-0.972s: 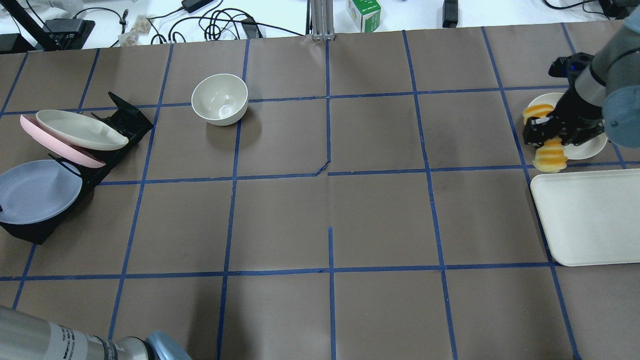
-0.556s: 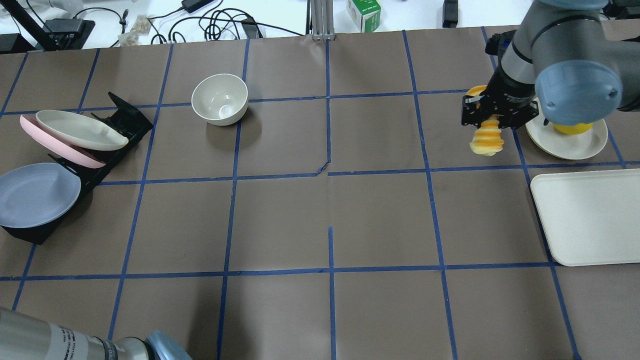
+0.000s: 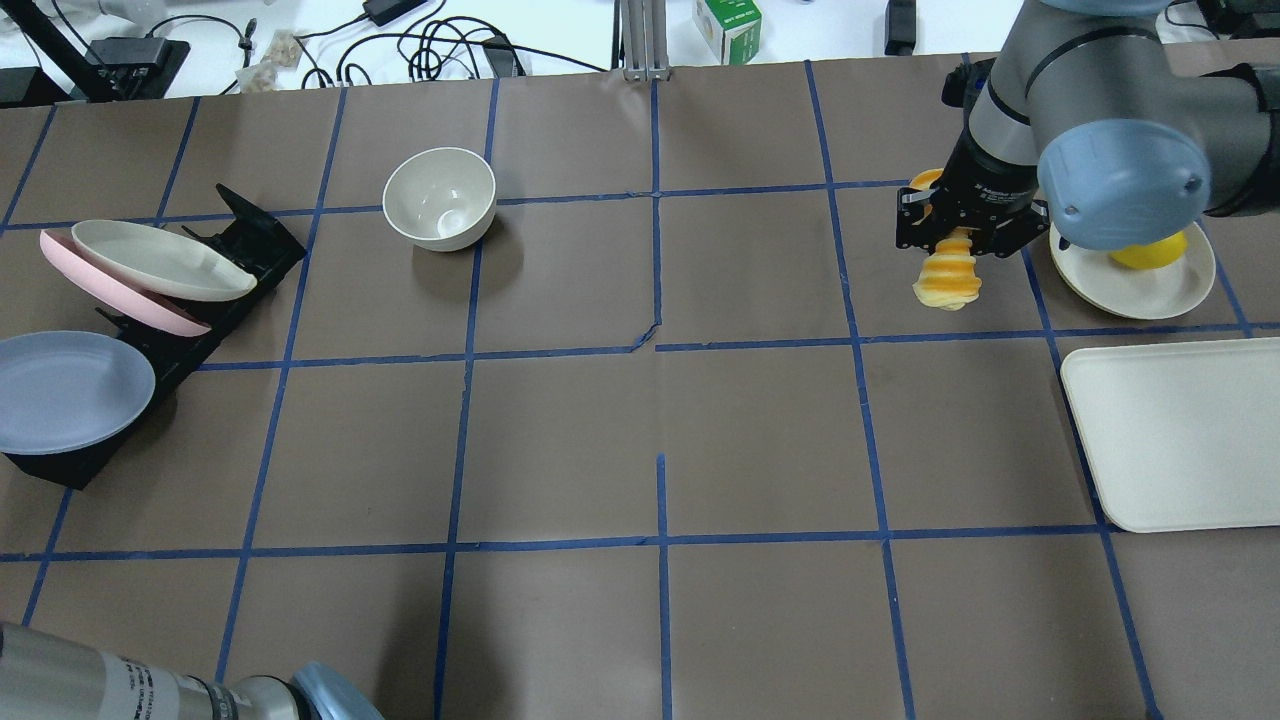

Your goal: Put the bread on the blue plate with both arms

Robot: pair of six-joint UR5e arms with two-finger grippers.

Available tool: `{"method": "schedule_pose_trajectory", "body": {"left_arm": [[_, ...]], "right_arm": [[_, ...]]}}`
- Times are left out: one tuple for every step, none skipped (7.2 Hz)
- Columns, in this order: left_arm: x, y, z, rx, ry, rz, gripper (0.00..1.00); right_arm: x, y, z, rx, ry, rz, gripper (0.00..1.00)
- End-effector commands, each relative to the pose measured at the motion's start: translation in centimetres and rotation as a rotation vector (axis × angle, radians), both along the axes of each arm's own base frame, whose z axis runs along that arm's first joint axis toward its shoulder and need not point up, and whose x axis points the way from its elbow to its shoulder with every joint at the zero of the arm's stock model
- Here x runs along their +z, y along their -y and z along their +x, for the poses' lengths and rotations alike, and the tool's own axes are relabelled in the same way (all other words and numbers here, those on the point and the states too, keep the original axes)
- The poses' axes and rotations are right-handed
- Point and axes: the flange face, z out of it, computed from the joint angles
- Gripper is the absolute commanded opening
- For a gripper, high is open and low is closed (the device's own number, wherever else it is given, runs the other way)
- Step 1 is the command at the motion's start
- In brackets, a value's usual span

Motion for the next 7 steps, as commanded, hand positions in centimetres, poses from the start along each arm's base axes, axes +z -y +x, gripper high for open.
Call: {"method": "schedule_pose_trajectory", "body": {"left_arm": [[5.3,-1.0,-0.9,-0.045,-0.011,0.041,0.0],[8.1,-2.2,-1.9,-0.046,-0.01,0.073,0.0],[10.5,-3.8,-3.9,-0.049,-0.056,0.109,0.0],[11.7,-5.5,-6.5,-0.038,-0.125,0.143,0.0],[12.2,-5.1,-9.9,-0.063,-0.207,0.132,0.0],[11.3,-3.6,-15.4,-0.075,-0.295,0.12,0.0],[9.0,-2.4,-21.7,-0.014,-0.377,0.117,0.0]], "right_arm": [[-0.1,0.1,0.0,0.0,-0.001,0.0,0.0],[-0.2,0.1,0.0,0.0,-0.001,0.002,0.0],[-0.3,0.1,0.0,0.0,-0.001,0.003,0.0],[-0.3,0.1,0.0,0.0,-0.001,0.005,0.0],[-0.3,0.1,0.0,0.0,-0.001,0.005,0.0],[-0.3,0.0,0.0,0.0,0.002,0.006,0.0],[-0.3,0.1,0.1,0.0,0.004,0.004,0.0]]}}
